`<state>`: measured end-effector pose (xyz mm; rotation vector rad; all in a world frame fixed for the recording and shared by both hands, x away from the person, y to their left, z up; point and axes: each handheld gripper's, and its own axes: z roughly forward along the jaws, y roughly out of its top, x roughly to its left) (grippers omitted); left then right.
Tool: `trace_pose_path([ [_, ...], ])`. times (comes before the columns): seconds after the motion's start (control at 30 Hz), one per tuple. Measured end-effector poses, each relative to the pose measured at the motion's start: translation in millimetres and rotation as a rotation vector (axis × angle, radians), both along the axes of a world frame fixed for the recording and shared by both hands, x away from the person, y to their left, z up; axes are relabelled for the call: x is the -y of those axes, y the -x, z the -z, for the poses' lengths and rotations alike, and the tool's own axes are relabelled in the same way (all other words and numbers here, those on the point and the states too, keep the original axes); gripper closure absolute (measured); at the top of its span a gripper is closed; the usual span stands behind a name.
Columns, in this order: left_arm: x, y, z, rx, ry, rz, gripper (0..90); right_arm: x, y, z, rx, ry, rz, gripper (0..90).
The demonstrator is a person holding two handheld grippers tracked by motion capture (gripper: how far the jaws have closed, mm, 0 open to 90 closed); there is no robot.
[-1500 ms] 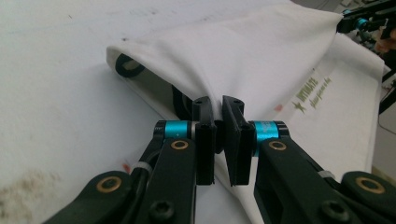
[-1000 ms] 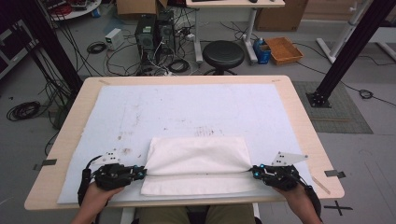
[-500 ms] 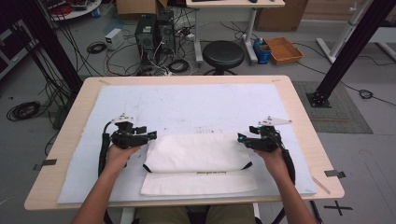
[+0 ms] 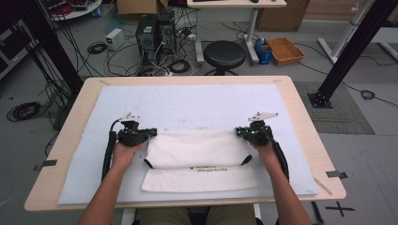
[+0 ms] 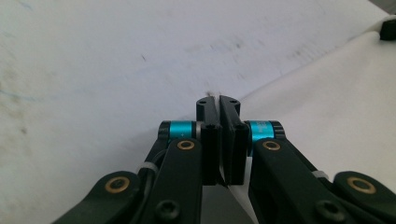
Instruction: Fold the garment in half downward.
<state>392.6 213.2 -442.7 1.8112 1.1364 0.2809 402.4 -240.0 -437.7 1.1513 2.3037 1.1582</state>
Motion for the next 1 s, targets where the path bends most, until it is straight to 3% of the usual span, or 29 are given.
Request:
trace_pose_path([
  [0.07, 1.1, -5.1, -1.2, 0.026, 0.005, -0.03, 87.0, -0.3, -5.6, -1.1, 0.036, -0.017, 0.022, 87.4],
  [0.17, 4.2, -12.5, -0.7, 0.05, 0.003, -0.063, 87.0, -2.4, -14.0, 1.1, 0.067, -0.004, 0.051, 87.3],
  [0.23, 5.4, -13.0, 1.2, 0.053, 0.017, -0.078, 86.1, -4.1, -17.2, 3.8, 0.064, 0.002, 0.062, 87.0],
  [0.27, 4.8, -12.8, 1.7, 0.042, 0.023, -0.082, 81.3, -5.2, -17.9, 5.3, 0.067, 0.015, 0.065, 84.9],
  [0.33, 1.4, -10.6, 0.5, 0.01, 0.045, -0.098, 58.4, -6.0, -15.5, 5.5, 0.069, 0.017, 0.087, 67.7],
  [0.37, -1.1, -8.4, -1.0, 0.002, 0.057, -0.092, 51.5, -5.3, -13.0, 3.6, 0.082, 0.018, 0.101, 58.1],
  [0.47, -10.6, 5.9, -7.7, 0.02, 0.073, -0.084, 44.5, 0.7, -1.1, -6.6, 0.124, 0.023, 0.12, 39.7],
  [0.57, -18.8, 24.4, -10.4, 0.014, 0.1, -0.061, 43.3, 9.3, 16.3, -13.6, 0.134, -0.004, 0.116, 29.2],
  [0.73, -18.7, 46.2, -4.8, -0.032, 0.122, 0.007, 44.2, 20.9, 47.4, -8.6, 0.065, -0.055, 0.075, 30.6],
  [0.9, -7.8, 52.2, 3.3, -0.092, 0.07, 0.059, 48.9, 22.9, 61.0, -1.2, -0.017, -0.047, 0.041, 42.0],
  [0.97, -5.7, 55.1, 3.8, -0.09, 0.052, 0.076, 65.0, 19.9, 63.6, -0.7, -0.032, -0.039, 0.026, 46.9],
  [1.0, -5.2, 55.9, 4.1, -0.086, 0.053, 0.078, 73.0, 18.1, 64.5, 0.0, -0.041, -0.03, 0.012, 54.9],
])
